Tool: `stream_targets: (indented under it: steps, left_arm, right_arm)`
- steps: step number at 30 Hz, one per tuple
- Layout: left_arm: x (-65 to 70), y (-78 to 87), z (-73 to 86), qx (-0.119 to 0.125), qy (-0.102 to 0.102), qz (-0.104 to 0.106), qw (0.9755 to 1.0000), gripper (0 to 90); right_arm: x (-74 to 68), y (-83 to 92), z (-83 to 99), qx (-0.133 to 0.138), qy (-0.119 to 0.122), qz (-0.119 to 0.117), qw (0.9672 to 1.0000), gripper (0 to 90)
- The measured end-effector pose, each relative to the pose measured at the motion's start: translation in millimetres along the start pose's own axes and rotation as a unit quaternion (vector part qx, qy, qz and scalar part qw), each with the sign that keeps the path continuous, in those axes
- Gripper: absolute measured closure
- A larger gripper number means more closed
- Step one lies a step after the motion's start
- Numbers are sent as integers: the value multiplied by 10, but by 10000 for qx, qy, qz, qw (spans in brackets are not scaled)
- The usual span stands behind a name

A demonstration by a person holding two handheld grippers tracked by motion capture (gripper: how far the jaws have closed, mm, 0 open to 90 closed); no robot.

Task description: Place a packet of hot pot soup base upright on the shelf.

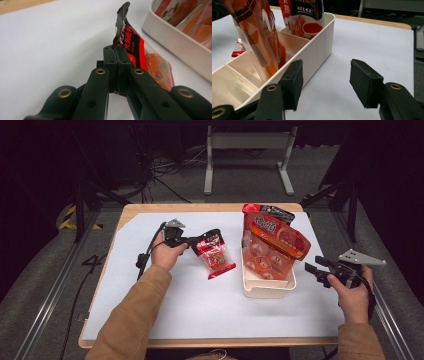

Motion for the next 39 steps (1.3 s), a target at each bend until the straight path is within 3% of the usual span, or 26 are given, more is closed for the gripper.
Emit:
stream_targets:
  steps: [8,15,27,35,39]
  left_arm:
    - [205,162,-107,198,-264,225,9992,896]
    - [453,304,-177,319,-429,614,9967,896]
    - [696,552,-228,342,-869,765,9927,899]
    - [851,777,-311,408,-1206,922,9876,899]
    - [935,873,-350,442,-1401,1051,9836,900]
  right_arm:
    - [3,-12,7,-45,11,4,10000,444]
    - [8,-6,6,-3,-9,-44,10000,444]
    - [16,-19,14,-24,-7,-70,10000,444]
    - [33,-37,37,-59,-37,-72,10000,444]
    - [37,-36,46,-79,-75,-81,9999,443]
Point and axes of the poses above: each handheld gripper's, and its own axes: y roughly backward along the jaws, z roughly out of its underside, x roughly to its right, the point moved 1 cm from there along -y, roughly forward along the jaws, and after that the axes turned 3 degrees about y, right-handed, at the moved point
